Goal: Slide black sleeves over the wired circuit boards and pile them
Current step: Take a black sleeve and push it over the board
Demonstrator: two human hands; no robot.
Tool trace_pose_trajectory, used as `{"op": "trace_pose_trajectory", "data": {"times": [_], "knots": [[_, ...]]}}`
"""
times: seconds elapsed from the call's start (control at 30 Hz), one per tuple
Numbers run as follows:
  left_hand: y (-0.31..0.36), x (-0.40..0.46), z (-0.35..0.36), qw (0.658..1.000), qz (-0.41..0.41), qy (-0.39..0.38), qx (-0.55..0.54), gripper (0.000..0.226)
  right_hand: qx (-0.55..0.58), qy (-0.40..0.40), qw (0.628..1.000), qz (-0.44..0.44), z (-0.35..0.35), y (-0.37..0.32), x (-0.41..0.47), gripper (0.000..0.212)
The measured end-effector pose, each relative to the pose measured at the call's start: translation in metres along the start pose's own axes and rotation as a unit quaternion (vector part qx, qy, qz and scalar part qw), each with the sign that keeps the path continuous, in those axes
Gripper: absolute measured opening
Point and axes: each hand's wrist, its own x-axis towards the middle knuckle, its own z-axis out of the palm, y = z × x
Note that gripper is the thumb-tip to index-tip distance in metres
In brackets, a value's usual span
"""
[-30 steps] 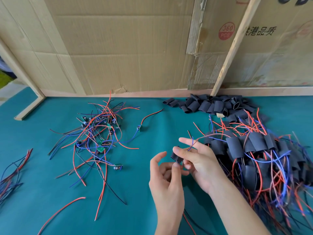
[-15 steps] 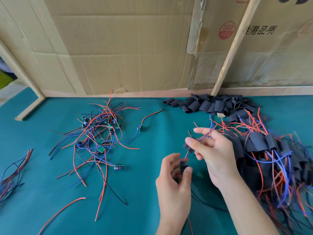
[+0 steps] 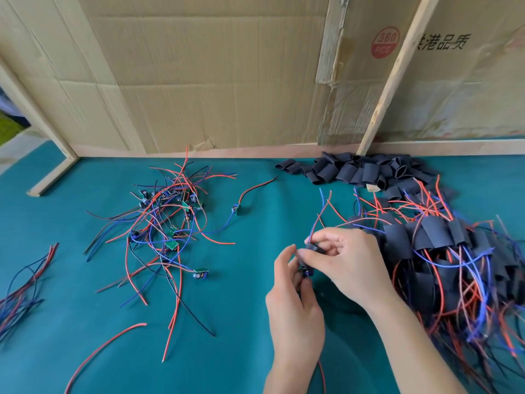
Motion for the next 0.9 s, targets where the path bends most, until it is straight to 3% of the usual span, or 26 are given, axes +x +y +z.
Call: {"op": "trace_pose_trajectory", "data": {"times": [0.27,0.53,0.7,0.8,0.9], "knots": [[0.002,-0.002,-0.001,1.0,-0.006,-0.014,-0.024,0.049,-0.054,-0.03,0.998,-0.006,-0.012,0.001,0.001,0.031],[-0.004,0.002,-0.001,0.999,0.008,0.031,-0.028,0.036,0.009,-0.065,0.997,0.043,0.005,-0.008,-0.003,0.036],[0.003,0.003,-0.003,0.992,-0.016,0.047,-0.114,0.024,0.183,-0.152,0.966,0.102,-0.002,-0.021,-0.005,0.019],[0.007,0.001,-0.002,0.994,-0.001,-0.009,-0.106,0.022,0.176,-0.122,0.972,0.099,-0.008,-0.028,-0.01,0.022],[0.009,-0.001,-0.002,0.992,0.015,-0.058,-0.11,0.026,0.206,-0.03,0.973,0.104,-0.025,-0.032,-0.017,0.031]]}}
